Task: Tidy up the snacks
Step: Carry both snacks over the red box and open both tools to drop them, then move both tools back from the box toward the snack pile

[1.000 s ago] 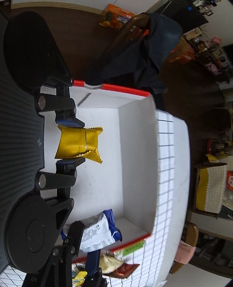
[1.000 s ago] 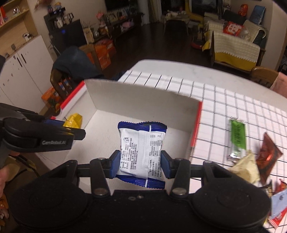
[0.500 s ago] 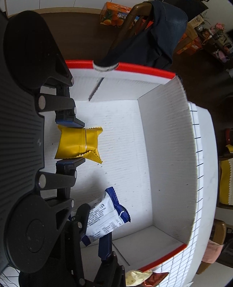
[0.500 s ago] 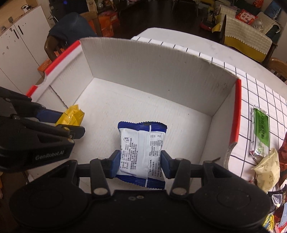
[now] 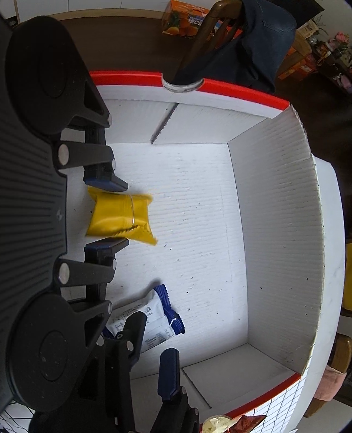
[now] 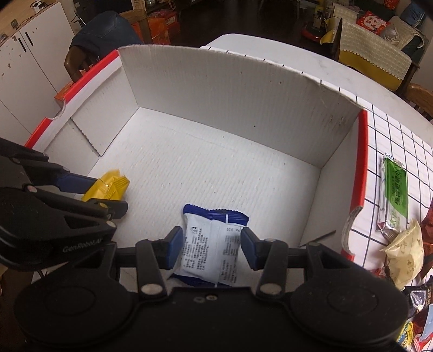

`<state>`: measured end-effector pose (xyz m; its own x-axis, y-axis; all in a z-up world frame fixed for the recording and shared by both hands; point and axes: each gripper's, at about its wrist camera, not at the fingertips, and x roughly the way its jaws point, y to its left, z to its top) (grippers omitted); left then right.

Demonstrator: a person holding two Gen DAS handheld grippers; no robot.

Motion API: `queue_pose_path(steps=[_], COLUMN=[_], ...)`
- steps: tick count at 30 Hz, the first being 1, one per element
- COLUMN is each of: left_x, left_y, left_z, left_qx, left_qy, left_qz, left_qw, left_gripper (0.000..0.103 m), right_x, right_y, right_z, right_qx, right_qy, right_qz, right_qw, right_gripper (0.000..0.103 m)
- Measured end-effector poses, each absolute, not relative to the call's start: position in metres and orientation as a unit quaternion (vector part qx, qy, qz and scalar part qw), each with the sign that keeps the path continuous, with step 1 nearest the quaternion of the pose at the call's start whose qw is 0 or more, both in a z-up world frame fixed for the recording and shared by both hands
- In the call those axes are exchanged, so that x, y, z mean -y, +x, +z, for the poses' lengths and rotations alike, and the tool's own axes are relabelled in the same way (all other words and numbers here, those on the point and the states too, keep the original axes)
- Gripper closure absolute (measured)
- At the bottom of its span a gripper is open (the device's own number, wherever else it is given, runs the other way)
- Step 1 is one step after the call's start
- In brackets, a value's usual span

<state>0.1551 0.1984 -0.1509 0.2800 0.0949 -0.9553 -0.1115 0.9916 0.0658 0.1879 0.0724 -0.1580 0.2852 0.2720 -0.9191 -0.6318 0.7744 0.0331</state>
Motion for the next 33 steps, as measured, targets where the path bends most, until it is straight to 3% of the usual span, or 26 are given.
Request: queue_pose_path(steps=[6, 14, 17, 23, 26, 33], left_x=[-0.198, -0.192, -0.187, -0.173, -0.162, -0.136], left_y=[0.149, 0.135, 0.129, 0.119, 0.113, 0.104], left_z=[-0.139, -0.114, -0.102, -0.078, -0.065, -0.043], left_qx=[-0.584, -0.555, -0.543, -0.517, -0.499, -0.462], left_qy=[-0.016, -0.021, -0.02, -0.016, -0.013, -0.009], left_qz=[0.068, 0.063, 0.056, 0.041, 0.031, 0.003], left_qw=[0.809, 0.829, 0.837, 0.855, 0.866, 0.887], left_gripper=[0.054, 0.053, 0.044, 0.044, 0.038, 0.032], right_x=[-0.065, -0.043, -0.032, -0.006, 0.007, 0.041], right_y=[0.182, 0.171, 0.166, 0.157, 0.152, 0.139], right_z=[-0.146, -0.116, -0.104, -0.081, -0.07, -0.05], right_qx=[-0.512, -0.488, -0.478, -0.455, -0.443, -0.415], right_qy=[-0.157, -0.119, -0.103, -0.075, -0.063, -0.035], right_qz=[0.295, 0.295, 0.294, 0.29, 0.286, 0.276], right_qw=[0.791, 0.813, 0.821, 0.838, 0.847, 0.866], right_gripper=[0.054, 0.05, 0.05, 0.049, 0.048, 0.04])
